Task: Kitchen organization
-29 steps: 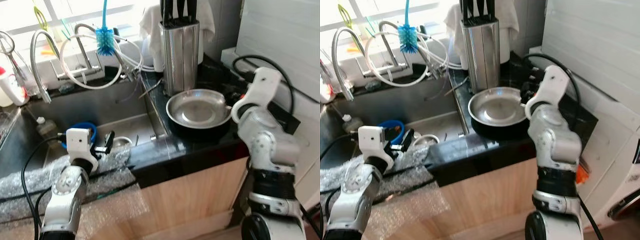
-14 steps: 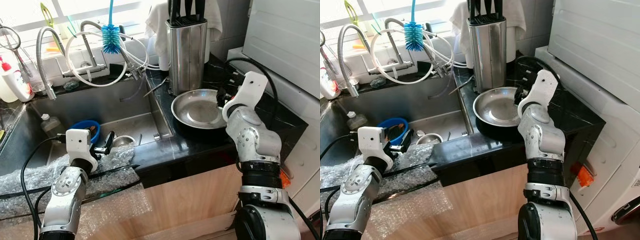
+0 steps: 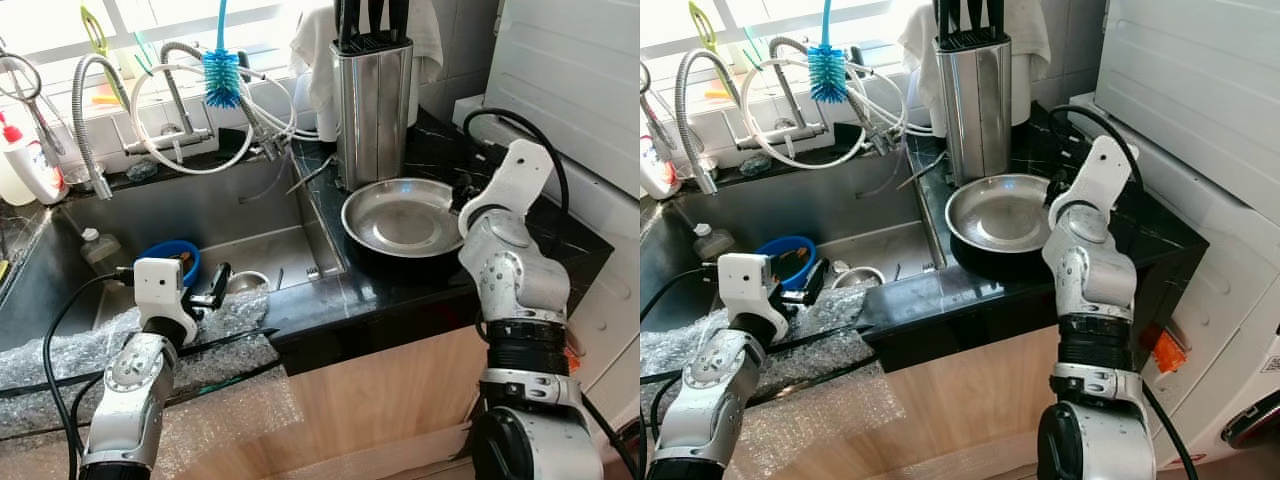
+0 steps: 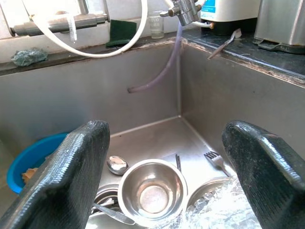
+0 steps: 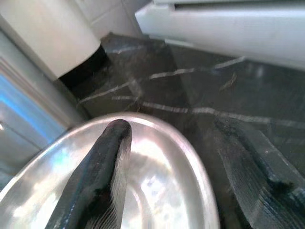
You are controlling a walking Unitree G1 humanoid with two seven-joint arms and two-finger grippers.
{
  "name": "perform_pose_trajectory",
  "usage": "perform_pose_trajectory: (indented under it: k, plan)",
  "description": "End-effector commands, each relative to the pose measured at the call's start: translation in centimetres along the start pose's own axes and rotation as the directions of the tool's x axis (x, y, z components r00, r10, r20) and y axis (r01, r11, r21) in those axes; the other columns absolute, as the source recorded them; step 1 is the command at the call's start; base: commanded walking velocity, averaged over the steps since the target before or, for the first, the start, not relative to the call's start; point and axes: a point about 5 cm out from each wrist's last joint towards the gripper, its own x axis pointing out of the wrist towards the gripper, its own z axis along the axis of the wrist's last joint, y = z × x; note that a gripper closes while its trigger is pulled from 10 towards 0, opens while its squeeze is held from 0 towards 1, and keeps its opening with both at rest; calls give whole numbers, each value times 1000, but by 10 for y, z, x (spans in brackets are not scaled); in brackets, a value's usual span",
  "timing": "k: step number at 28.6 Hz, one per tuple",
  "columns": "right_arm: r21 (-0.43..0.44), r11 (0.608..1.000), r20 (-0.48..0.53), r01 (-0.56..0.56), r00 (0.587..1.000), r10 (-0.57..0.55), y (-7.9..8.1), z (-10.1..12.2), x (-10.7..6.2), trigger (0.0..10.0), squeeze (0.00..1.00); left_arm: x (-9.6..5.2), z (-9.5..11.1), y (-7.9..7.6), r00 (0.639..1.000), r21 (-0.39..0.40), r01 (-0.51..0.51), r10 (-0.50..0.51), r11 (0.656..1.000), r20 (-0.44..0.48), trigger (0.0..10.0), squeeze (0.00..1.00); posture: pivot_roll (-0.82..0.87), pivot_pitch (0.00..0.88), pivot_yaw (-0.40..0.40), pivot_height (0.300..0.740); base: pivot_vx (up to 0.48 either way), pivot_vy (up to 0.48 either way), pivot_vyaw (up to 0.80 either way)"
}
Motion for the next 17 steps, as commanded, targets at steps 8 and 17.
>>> perform_pose_trajectory:
  k: [8, 17]
  plan:
    - [44, 999, -76, -16, 997, 19, 8, -13, 0, 10000, 0, -2, -1, -1, 1000, 33, 17, -16, 999, -15, 10000, 0, -86, 0, 109, 740, 0, 0, 0]
    - [41, 997, -33, -67, 997, 68, 14, 0, -7, 10000, 0, -1, 0, -3, 999, 34, 30, -30, 999, -14, 10000, 0, -91, 0, 114, 740, 0, 0, 0]
